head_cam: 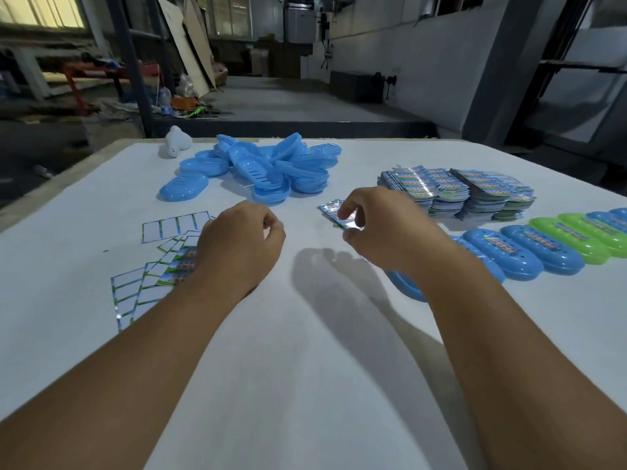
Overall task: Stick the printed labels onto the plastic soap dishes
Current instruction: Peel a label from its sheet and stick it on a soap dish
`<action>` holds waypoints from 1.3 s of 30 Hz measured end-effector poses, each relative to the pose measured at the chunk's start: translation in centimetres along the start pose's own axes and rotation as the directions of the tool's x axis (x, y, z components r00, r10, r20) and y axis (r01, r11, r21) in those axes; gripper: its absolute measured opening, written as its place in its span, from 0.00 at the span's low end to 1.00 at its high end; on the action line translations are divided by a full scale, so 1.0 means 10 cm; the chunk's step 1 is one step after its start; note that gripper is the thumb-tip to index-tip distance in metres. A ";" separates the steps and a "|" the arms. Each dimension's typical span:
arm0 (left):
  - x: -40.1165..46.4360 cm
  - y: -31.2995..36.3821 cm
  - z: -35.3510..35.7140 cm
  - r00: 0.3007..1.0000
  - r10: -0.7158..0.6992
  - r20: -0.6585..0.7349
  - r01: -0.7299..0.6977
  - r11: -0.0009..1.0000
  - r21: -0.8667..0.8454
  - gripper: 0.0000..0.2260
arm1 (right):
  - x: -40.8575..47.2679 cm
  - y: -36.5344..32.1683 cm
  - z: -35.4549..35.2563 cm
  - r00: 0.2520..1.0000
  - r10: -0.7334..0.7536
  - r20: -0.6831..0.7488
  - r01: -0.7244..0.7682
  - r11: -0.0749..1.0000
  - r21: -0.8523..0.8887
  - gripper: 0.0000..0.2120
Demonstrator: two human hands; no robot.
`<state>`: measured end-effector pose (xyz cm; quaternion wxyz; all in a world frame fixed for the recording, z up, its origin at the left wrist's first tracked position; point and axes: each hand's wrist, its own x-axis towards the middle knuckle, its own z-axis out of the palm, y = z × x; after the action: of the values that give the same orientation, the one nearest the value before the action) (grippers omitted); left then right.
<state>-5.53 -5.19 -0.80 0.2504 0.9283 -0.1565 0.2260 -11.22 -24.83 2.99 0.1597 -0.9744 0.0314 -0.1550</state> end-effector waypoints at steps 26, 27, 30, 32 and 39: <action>0.63 0.00 0.23 0.984 -0.170 -0.045 0.167 0.984 -0.059 0.09 | 0.07 -0.05 0.19 0.993 -0.008 -0.119 0.036 0.970 0.239 0.08; 0.60 0.02 0.19 0.976 -0.211 -0.050 0.199 0.963 -0.184 0.09 | 0.08 -0.04 0.20 0.994 -0.005 -0.113 0.031 0.972 0.234 0.09; 0.48 0.08 0.02 0.930 -0.367 0.009 0.317 0.791 -0.523 0.08 | 0.09 -0.02 0.23 0.995 -0.019 -0.098 0.038 0.980 0.194 0.16; 0.39 0.09 -0.06 0.880 -0.456 0.134 0.420 0.612 -0.671 0.09 | 0.09 -0.03 0.25 0.996 -0.049 -0.074 0.063 0.976 0.207 0.26; 0.14 0.03 -0.19 0.794 -0.487 0.363 0.575 0.409 -0.709 0.11 | 0.05 -0.09 0.27 0.982 -0.189 0.024 0.174 0.939 0.297 0.33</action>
<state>-5.12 -4.64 1.44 0.6836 0.7280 0.0508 -0.0052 -9.89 -23.23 0.97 0.2883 -0.9424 -0.0862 -0.1463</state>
